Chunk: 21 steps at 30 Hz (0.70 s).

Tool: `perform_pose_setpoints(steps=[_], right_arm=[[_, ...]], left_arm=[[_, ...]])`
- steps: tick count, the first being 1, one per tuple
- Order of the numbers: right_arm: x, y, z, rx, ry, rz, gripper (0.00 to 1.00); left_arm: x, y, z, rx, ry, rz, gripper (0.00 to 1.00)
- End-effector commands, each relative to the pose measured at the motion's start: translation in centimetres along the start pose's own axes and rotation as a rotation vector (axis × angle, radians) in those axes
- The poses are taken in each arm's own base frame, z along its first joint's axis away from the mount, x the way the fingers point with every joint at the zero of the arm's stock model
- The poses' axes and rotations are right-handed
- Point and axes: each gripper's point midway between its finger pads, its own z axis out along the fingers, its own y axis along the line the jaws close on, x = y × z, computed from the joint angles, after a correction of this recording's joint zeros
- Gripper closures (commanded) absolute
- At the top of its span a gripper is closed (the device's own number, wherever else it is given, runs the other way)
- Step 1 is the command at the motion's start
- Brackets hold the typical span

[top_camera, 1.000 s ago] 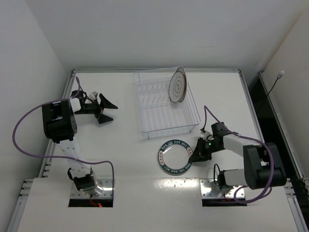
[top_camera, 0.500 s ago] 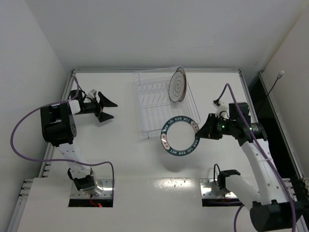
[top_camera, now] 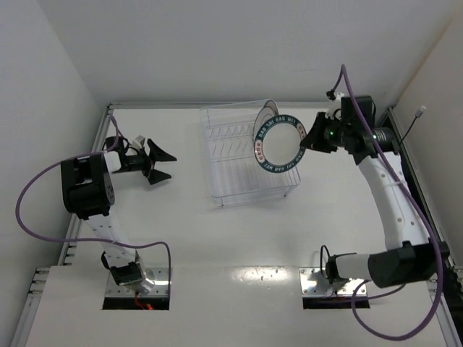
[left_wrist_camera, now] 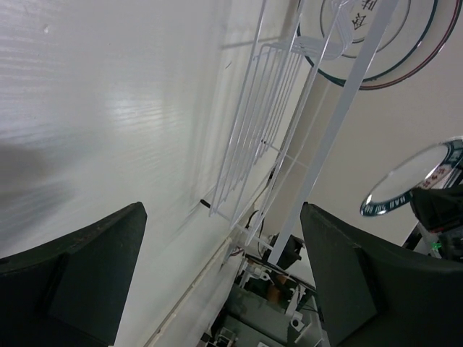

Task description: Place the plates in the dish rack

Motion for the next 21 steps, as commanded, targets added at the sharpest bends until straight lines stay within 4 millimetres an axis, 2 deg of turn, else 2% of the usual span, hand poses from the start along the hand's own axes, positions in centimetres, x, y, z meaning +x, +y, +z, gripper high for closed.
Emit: perform_pose_setpoints(steps=[1,2,3,4,7,8,9,10,12,14,15,16,17,19,21], right_arm=[[-5.3,0.0,2.1,0.091,-0.142,-0.030,1.00],[-6.9,0.6,2.4,0.097,-0.177,-0.042,1.00],[-7.6,0.6,3.1,0.136,-0.187,-0.078,1.00],[-8.8,0.9,4.6,0.155,-0.188,-0.097,1.00],[-10.0,0.7,7.1,0.251,-0.190,-0.166,1.00],[-11.2,1.2,7.4,0.263,-0.217,-0.171,1.00],[-10.7,0.4,9.5,0.320,-0.182,-0.192,1.00],[-11.6,0.7,9.6,0.341,-0.197,-0.207,1.00],[-12.2,0.7,11.2,0.408,-0.206,-0.232,1.00],[-12.5,0.4,11.7,0.464,-0.207,-0.258,1.00],[-13.2,1.3,11.7,0.466,-0.230,-0.275,1.00],[-13.3,0.6,12.4,0.503,-0.229,-0.275,1.00],[-13.3,1.2,12.6,0.509,-0.229,-0.297,1.00],[-12.9,0.9,13.6,0.546,-0.214,-0.335,1.00],[-12.2,1.5,14.5,0.557,-0.204,-0.369,1.00]], left_arm=[[0.5,-0.8,-0.9,0.024,-0.013,0.027,0.14],[0.6,-0.6,-0.8,0.024,-0.014,0.028,0.14],[1.0,-0.5,-0.9,0.023,-0.012,0.024,0.14],[0.8,-0.4,-0.8,0.017,-0.020,0.032,0.14],[1.1,-0.4,-0.9,0.017,-0.021,0.041,0.14],[1.0,-0.6,-1.1,0.013,-0.030,0.050,0.14],[1.2,-0.5,-1.1,0.008,-0.024,0.046,0.14],[1.4,-0.1,-1.1,-0.005,-0.019,0.043,0.14],[1.2,-0.3,-1.3,-0.019,-0.026,0.061,0.14],[1.3,-0.1,-1.3,-0.029,-0.027,0.053,0.14],[1.3,-0.4,-1.4,-0.027,-0.031,0.061,0.14],[1.4,-0.3,-1.4,-0.030,-0.027,0.064,0.14],[1.3,-0.1,-1.4,-0.039,-0.033,0.064,0.14],[1.2,-0.3,-1.5,-0.039,-0.032,0.073,0.14],[0.9,-0.6,-1.6,-0.038,-0.034,0.091,0.14]])
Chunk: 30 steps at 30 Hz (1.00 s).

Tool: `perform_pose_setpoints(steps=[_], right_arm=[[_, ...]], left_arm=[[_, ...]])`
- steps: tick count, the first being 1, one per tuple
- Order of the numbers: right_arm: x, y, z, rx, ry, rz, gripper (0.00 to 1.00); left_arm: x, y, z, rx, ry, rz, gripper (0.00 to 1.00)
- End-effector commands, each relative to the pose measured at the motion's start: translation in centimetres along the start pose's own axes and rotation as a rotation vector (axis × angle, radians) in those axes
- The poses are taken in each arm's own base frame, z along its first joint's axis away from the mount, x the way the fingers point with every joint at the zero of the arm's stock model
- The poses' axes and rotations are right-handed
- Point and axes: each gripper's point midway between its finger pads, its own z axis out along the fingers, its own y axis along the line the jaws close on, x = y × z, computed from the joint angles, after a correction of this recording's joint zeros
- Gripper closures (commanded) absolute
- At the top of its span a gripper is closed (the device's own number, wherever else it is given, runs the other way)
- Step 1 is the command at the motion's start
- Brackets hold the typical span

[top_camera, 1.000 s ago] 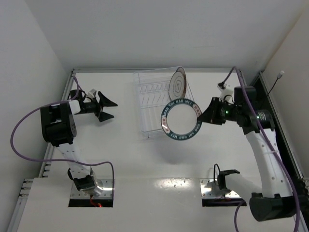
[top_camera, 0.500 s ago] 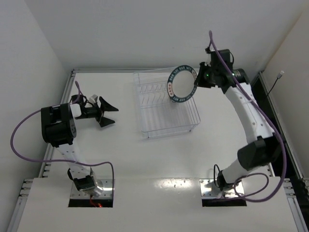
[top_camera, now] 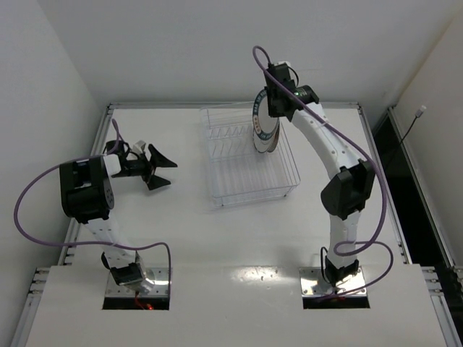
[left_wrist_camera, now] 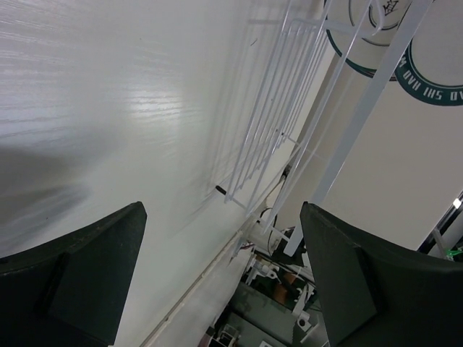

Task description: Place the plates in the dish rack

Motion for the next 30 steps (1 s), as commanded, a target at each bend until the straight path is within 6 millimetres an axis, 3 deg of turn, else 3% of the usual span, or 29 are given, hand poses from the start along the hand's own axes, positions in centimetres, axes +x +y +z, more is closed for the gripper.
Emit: perform_pose_setpoints(steps=[1,8,12,14,17,20,21,23,24,25,30], right_arm=[[-2.6,-0.3,-0.9,0.082,-0.092,-0.044,1.00],[1.3,2.4,3.4,0.089,-0.001,-0.114,1.00],[3.3,3.6,4.9,0.069,0.048,-0.136,1.00],[3.6,3.9,4.9,0.051,0.060,-0.130,0.99],[3.3,4.5,4.5,0.013,0.065,-0.127,0.90],[1.9,4.4,2.7,-0.008,0.050,-0.095,0.73],[0.5,4.0,1.2,-0.015,0.018,-0.067,0.68],[-0.5,3.8,-0.9,-0.046,0.003,-0.048,0.50],[-2.2,3.0,-3.1,-0.058,-0.045,-0.025,0.44],[-2.7,2.6,-4.2,-0.078,-0.056,-0.012,0.01],[-3.3,-1.2,-8.8,-0.070,-0.060,0.023,0.01]], left_arm=[[-0.8,-1.6,-1.3,0.001,-0.035,0.083,0.14],[-1.7,-2.1,-1.6,-0.024,-0.049,0.112,0.14],[-1.8,-1.9,-1.6,-0.034,-0.049,0.113,0.14],[-2.1,-2.1,-1.6,-0.032,-0.054,0.121,0.14],[-2.1,-1.8,-1.5,-0.035,-0.049,0.112,0.14],[-2.3,-2.0,-1.5,-0.032,-0.053,0.119,0.14],[-2.4,-1.6,-1.4,-0.043,-0.053,0.112,0.14],[-2.6,-1.5,-1.6,-0.043,-0.061,0.107,0.14],[-2.6,-1.5,-1.6,-0.043,-0.061,0.107,0.14],[-2.8,-1.5,-1.5,-0.043,-0.061,0.107,0.14],[-3.5,-1.2,-1.4,-0.058,-0.065,0.129,0.14]])
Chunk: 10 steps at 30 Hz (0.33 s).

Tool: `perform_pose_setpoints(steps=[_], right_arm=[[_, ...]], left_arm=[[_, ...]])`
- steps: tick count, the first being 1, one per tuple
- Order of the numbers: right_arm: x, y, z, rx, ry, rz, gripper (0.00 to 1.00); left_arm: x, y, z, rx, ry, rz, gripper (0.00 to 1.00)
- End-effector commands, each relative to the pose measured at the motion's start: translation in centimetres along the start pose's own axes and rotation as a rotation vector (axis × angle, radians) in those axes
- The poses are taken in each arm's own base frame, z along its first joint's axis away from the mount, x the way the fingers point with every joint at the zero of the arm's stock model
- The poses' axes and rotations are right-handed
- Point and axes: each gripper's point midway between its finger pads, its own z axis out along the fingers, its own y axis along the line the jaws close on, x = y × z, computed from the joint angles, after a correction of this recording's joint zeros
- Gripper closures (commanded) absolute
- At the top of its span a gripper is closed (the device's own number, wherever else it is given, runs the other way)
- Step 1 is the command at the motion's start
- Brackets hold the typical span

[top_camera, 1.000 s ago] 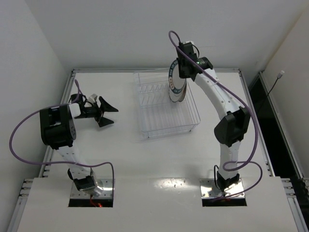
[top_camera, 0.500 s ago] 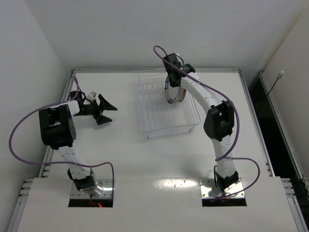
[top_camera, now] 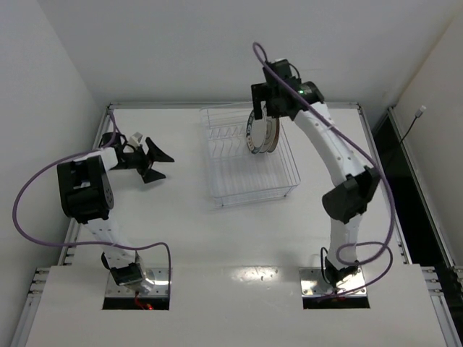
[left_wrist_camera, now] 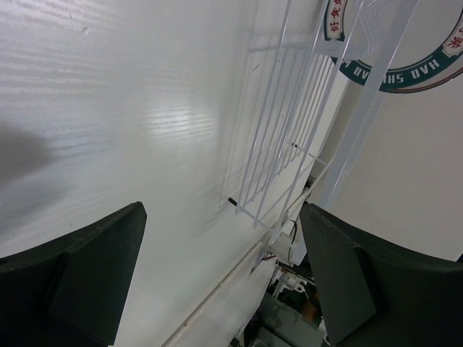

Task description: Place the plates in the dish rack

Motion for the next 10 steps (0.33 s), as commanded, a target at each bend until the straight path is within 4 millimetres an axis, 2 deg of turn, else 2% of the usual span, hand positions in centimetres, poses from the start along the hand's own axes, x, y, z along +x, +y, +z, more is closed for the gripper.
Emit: perform_pose_setpoints(steps=[1,4,5,6,7,8,9,10], right_arm=[[-2.5,-4.3,-7.5,-0.002,-0.083,0.086,0.01],[-0.9,-4.5,-8.9,-0.051,-0.049,0.081,0.01],[1.7,-4.7,-8.1,-0.047,0.020,0.075,0.01],[2.3,-4.6,-9.5,-0.086,0.009,0.092,0.01],[5.7,-4.3,-8.4,-0.088,0.089,0.080,0.01],[6.5,-4.4,-9.3,-0.109,0.088,0.139,0.01],[8.2,-3.9,-8.4,-0.114,0.137,0.150,0.01],[10.3,-4.2,-8.4,-0.112,0.161,0.181,0.01]], left_arm=[[-1.8,-0.3,-0.4,0.005,-0.032,0.052,0.14],[-2.0,-0.2,-0.3,0.005,-0.031,0.060,0.14],[-2.3,-0.5,-0.4,0.008,-0.038,0.070,0.14],[-2.3,-0.2,-0.2,0.006,-0.033,0.063,0.14],[-2.1,0.2,0.0,0.001,-0.021,0.045,0.14],[-2.3,-0.1,-0.1,0.003,-0.026,0.053,0.14],[-2.3,0.3,0.1,0.000,-0.020,0.043,0.14],[-2.4,0.2,0.2,0.010,-0.015,0.043,0.14]])
